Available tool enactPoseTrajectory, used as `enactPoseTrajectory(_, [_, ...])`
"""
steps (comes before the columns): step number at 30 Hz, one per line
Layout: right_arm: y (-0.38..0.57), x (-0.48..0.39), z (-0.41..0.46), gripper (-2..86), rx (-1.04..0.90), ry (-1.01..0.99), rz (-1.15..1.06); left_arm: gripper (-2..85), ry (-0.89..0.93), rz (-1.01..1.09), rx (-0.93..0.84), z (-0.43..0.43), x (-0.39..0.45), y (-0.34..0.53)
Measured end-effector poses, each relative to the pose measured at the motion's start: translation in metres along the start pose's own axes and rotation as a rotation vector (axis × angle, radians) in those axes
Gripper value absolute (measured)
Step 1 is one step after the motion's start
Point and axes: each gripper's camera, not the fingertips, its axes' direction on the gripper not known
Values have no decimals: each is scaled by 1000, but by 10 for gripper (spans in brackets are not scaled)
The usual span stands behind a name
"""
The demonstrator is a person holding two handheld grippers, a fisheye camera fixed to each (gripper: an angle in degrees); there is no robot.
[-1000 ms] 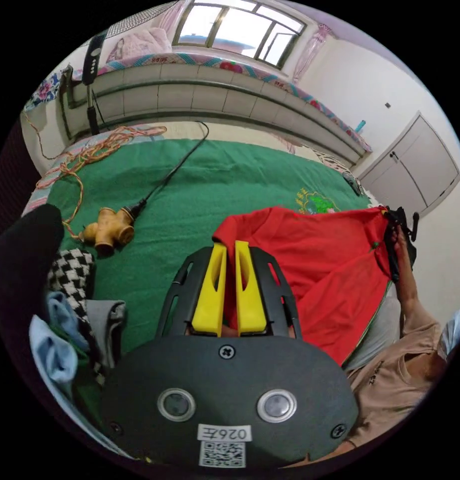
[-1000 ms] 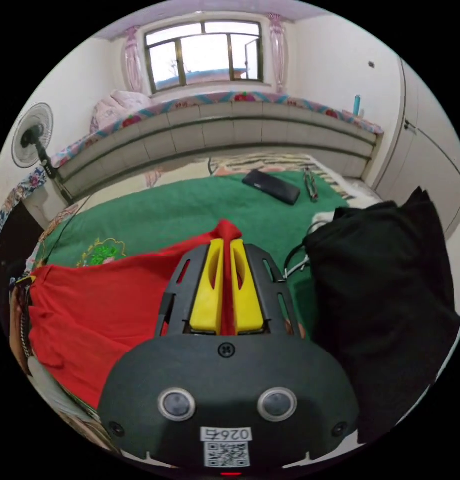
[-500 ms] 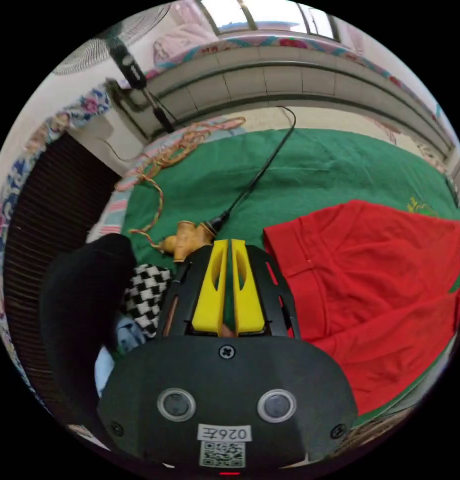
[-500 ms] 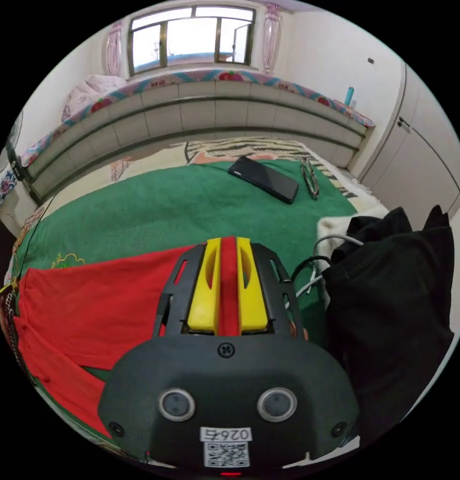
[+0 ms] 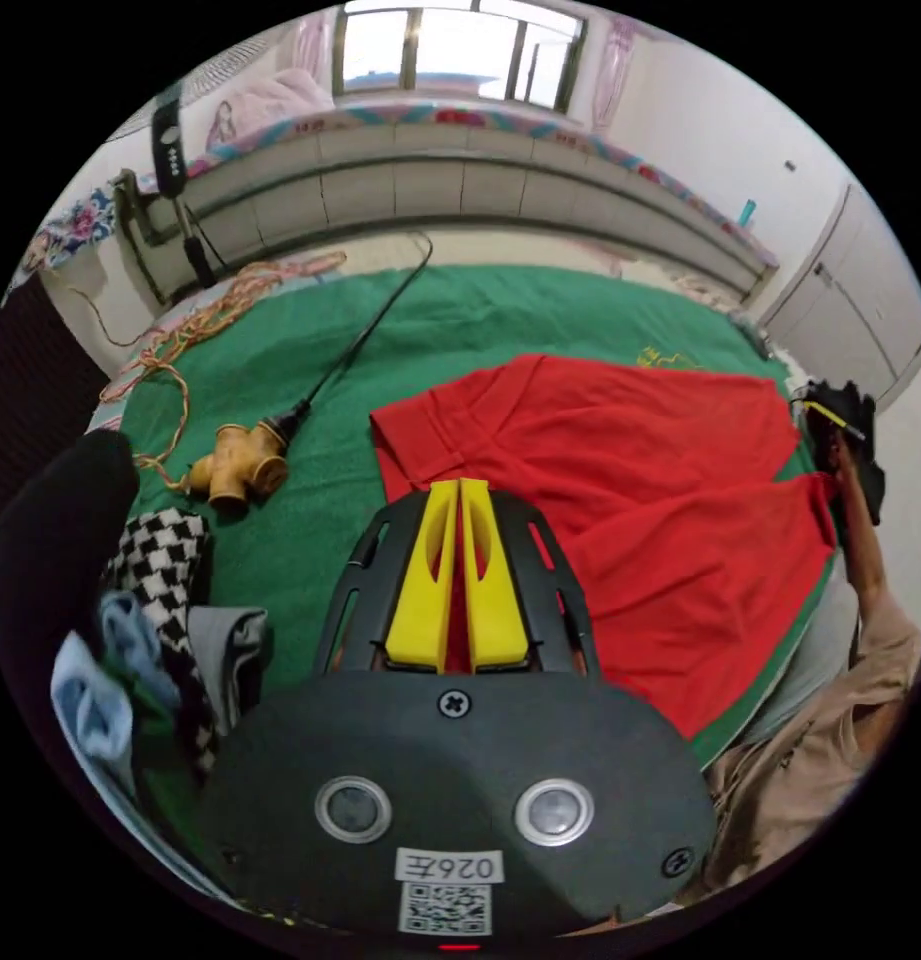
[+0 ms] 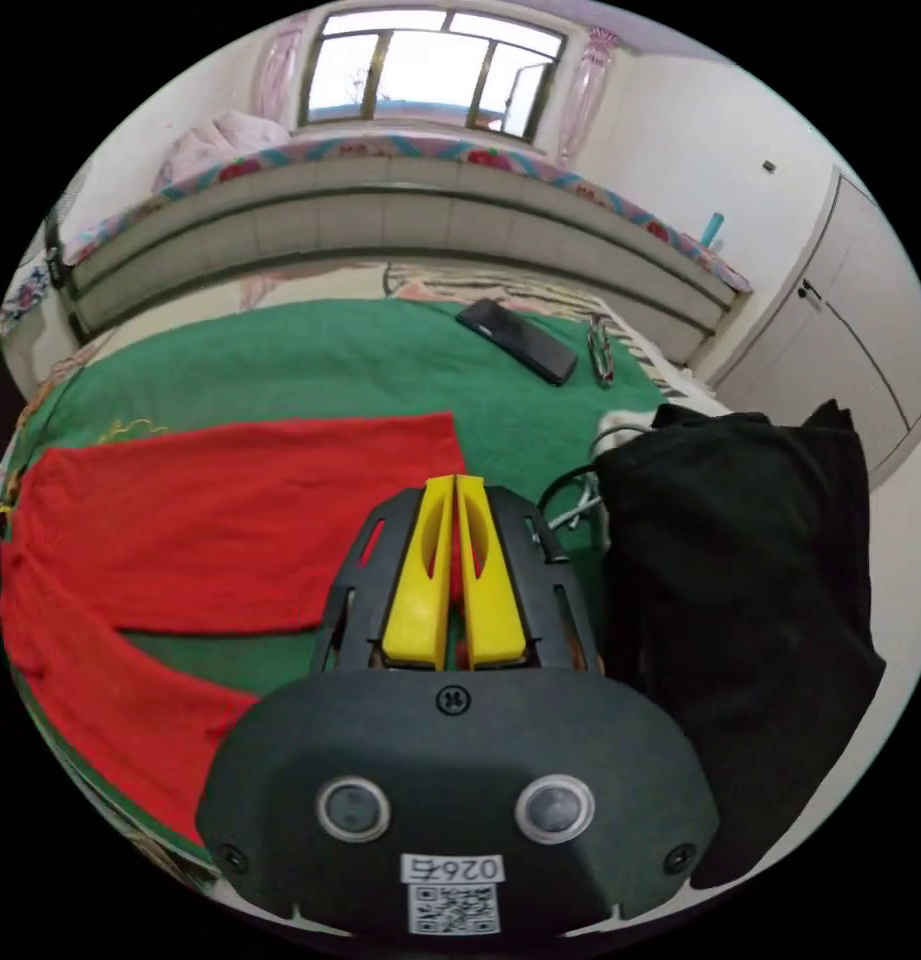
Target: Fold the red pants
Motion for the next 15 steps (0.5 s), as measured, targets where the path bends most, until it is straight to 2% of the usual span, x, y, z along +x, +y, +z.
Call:
enactPoseTrajectory(2, [27,4,-42,-11,62,-44,-16,-6,75,-10,156,-55,0,41])
enactPoseTrajectory(5, [80,3,-107,-11,153,-72,-38,3,100,-33,270,-107,2,103])
enactPoseTrajectory(9, [144,-2,-162,-11,199,-33,-54,40,41,-51,246,-137,7,172])
enactPoseTrajectory(11, [162,-6,-174,-3,199,-80,-73,55,13,-71,190,-145,9,211])
enactPoseTrajectory(15, [170,-31,-165,68,61,-213,-210,81,4,-105,158,-156,6,250])
